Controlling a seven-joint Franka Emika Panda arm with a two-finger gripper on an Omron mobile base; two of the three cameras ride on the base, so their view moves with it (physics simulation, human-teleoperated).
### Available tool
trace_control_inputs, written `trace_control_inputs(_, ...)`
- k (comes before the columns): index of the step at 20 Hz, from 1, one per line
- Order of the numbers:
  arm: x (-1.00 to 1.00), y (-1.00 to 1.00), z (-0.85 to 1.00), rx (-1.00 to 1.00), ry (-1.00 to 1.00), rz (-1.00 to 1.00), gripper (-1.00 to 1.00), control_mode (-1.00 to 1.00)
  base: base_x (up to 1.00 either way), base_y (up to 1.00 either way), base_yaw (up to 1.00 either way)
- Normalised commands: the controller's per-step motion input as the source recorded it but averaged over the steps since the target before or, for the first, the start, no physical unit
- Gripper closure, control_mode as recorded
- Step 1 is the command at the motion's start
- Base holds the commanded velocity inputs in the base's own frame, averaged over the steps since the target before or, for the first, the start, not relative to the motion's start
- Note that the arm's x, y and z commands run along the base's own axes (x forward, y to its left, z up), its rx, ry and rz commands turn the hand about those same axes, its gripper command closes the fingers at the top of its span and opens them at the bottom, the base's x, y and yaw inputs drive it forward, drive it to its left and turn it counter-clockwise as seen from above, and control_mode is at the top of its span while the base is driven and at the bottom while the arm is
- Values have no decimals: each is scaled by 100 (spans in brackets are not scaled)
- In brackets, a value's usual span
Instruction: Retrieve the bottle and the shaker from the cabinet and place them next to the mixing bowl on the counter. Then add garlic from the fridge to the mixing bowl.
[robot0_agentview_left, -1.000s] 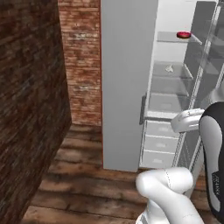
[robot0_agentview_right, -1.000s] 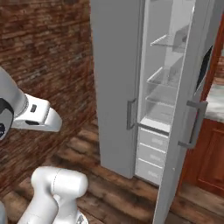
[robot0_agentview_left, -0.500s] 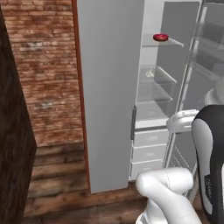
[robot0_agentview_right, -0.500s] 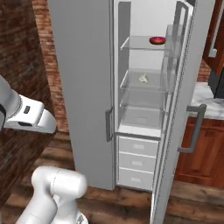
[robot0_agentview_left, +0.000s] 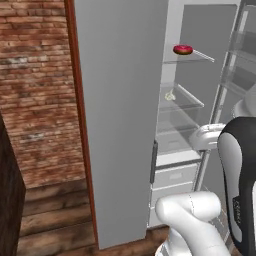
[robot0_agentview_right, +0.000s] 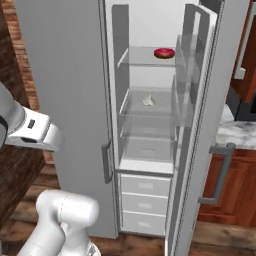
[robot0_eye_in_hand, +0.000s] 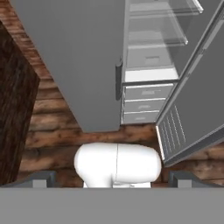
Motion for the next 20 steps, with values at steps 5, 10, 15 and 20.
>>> trace_control_inputs(5,0,0,0,0,0,0,-100,100,28,-26,-1)
trace_control_inputs(10,0,0,0,0,0,0,-100,100,48,-37,-2)
trace_control_inputs(15,0,0,0,0,0,0,-100,100,52,-42,-3)
trace_control_inputs(20,0,0,0,0,0,0,-100,100,34,-37,0)
